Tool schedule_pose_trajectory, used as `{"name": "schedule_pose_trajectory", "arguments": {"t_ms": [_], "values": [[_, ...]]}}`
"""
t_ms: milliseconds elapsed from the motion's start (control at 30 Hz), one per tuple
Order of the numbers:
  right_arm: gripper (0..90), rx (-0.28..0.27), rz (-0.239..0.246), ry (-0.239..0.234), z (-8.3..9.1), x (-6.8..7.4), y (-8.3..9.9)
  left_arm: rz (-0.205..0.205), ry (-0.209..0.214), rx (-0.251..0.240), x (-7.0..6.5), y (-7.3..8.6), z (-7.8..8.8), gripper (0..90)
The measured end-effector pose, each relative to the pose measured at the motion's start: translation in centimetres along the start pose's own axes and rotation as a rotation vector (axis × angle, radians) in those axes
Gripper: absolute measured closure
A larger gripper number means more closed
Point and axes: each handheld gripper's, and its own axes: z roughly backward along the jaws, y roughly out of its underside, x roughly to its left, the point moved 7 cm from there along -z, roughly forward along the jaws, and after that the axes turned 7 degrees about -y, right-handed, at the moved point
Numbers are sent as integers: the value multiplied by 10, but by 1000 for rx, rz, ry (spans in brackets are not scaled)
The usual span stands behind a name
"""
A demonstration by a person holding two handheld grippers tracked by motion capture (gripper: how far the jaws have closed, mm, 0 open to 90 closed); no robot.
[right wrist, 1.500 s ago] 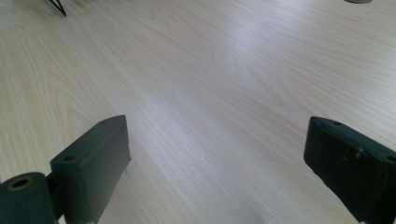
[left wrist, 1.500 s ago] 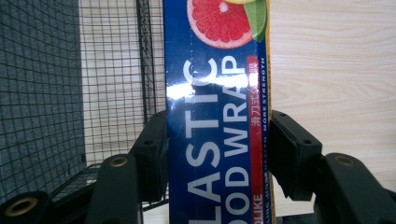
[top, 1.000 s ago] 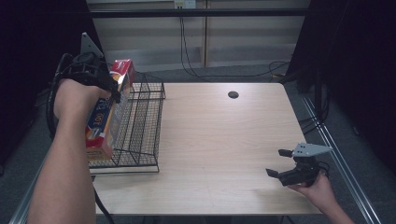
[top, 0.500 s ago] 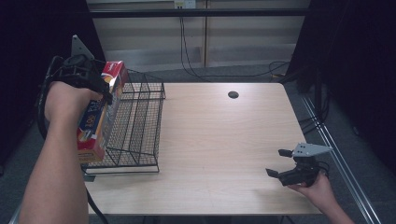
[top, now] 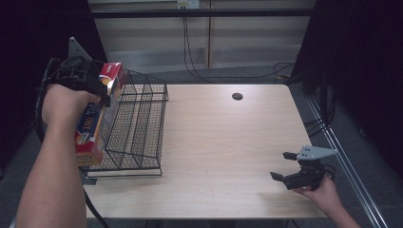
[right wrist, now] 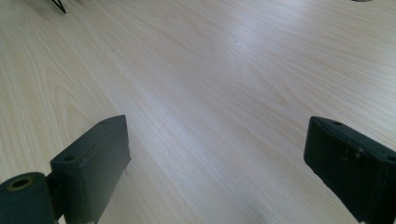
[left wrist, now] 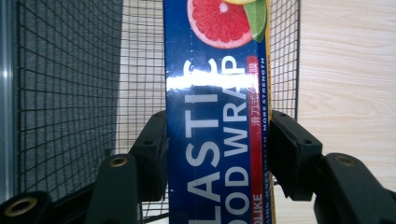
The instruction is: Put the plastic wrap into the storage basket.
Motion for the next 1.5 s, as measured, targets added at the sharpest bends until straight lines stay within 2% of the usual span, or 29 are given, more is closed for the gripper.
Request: {"name": "schedule_pose_trajectory", "arguments": {"t_ms": [33,133,167,367,467,567,667,700,767,967,1000,1133,1167,1300,1367,1400,1500], "values": [[68,0,-1,0,0,0,0,-8,-4,-4,3,0,-2,456],[68,0,-2,0,0,0,0,0,3,2,4,1,-5,456],[68,1,-2,3,0,0,0,16,0,5,4,2,-6,456],[68,2,-2,2,0,0,0,27,-7,9,8,3,-13,455],[68,2,-6,2,0,0,0,26,-9,13,9,4,-16,455],[68,2,-4,-1,-1,0,0,13,-40,13,14,4,-19,454],[68,6,-4,1,-1,0,1,24,-35,16,14,5,-21,453],[68,6,-3,2,-1,0,1,15,-39,17,15,5,-22,453],[68,5,-5,2,-1,0,1,37,-33,17,14,6,-23,453],[68,9,-1,-2,-1,1,1,15,-51,29,18,8,-29,452],[68,8,0,-2,-2,0,1,35,-40,32,15,9,-31,452],[68,5,-4,3,-1,0,1,24,-51,34,16,9,-33,451],[68,7,-3,1,-1,0,1,35,-46,34,15,9,-34,450],[68,7,-3,1,-2,0,1,38,-44,35,16,9,-36,449],[68,8,-1,1,-1,0,1,18,-53,44,18,10,-39,449],[68,8,-1,3,-2,0,1,38,-45,45,17,11,-40,448],[68,7,-3,-2,-2,0,2,40,-41,47,17,11,-41,448]]}}
